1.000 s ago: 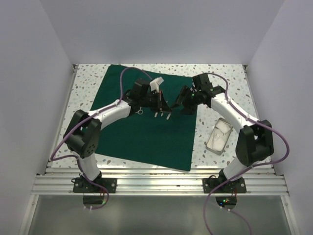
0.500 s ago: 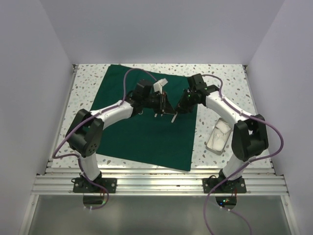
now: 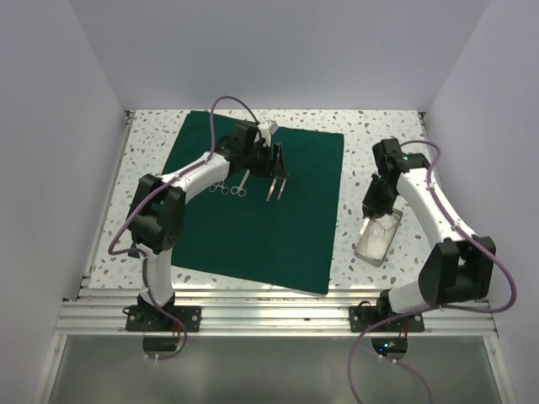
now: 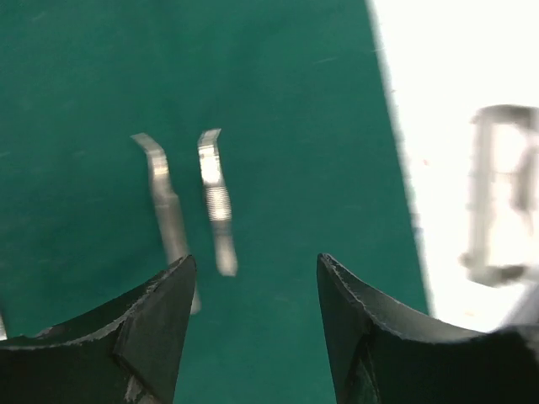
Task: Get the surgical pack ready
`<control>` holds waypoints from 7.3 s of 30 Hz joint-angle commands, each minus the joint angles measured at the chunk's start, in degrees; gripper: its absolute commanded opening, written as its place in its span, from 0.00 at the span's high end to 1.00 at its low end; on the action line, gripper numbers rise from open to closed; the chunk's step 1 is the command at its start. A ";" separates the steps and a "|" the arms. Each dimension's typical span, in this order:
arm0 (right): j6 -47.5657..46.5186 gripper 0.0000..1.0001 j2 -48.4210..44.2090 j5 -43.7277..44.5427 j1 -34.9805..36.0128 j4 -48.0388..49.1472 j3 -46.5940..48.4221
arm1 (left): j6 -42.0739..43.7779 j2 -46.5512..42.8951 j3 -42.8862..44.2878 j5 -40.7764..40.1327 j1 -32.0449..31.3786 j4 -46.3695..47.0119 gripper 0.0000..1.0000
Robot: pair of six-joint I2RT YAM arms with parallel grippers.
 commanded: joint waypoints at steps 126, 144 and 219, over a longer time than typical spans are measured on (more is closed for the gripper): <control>21.03 0.46 19.11 -18.63 10.84 20.64 16.82 | 0.83 -7.32 -2.50 -3.91 -8.05 -2.79 1.00; 19.19 1.00 19.19 -19.16 10.58 21.35 12.25 | -1.28 -3.99 2.86 5.58 -9.54 -0.06 0.97; 7.41 0.40 8.64 -24.96 3.99 28.37 5.38 | -10.33 0.58 5.32 13.85 -6.91 1.69 1.00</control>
